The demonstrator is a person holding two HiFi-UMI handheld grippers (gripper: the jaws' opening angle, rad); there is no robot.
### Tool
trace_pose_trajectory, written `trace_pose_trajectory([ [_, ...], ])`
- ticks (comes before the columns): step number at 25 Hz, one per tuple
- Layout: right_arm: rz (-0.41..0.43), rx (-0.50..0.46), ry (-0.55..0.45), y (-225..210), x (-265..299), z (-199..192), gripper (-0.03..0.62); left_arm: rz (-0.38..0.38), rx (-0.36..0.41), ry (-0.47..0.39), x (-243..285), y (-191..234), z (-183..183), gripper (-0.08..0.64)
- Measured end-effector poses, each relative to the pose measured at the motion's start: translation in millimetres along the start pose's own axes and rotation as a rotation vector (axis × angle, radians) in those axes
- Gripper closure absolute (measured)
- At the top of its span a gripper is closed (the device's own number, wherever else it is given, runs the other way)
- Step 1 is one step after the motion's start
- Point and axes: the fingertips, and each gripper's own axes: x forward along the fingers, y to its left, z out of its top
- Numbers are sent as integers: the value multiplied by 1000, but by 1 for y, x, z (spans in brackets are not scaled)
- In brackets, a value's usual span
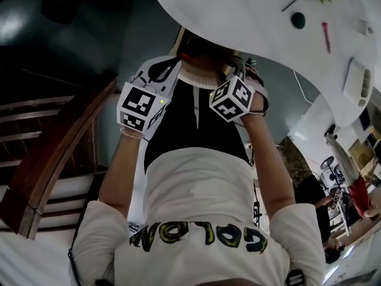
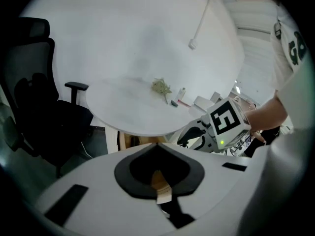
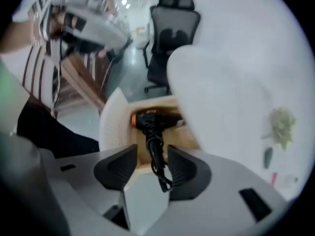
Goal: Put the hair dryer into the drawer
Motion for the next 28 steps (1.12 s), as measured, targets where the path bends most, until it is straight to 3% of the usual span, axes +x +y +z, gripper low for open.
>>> trace_pose_trajectory([
  [16,-175,327,-666,-60,-262,59,505,77,53,-390,-113,-102,160,549],
  [22,-244,365,-869,-69,-352,69,523,105,129,-545,-162,-140,216,549],
  [28,-260,387,-987,-62,-414,69,535,118,166,-638,-199,-169,247,549],
])
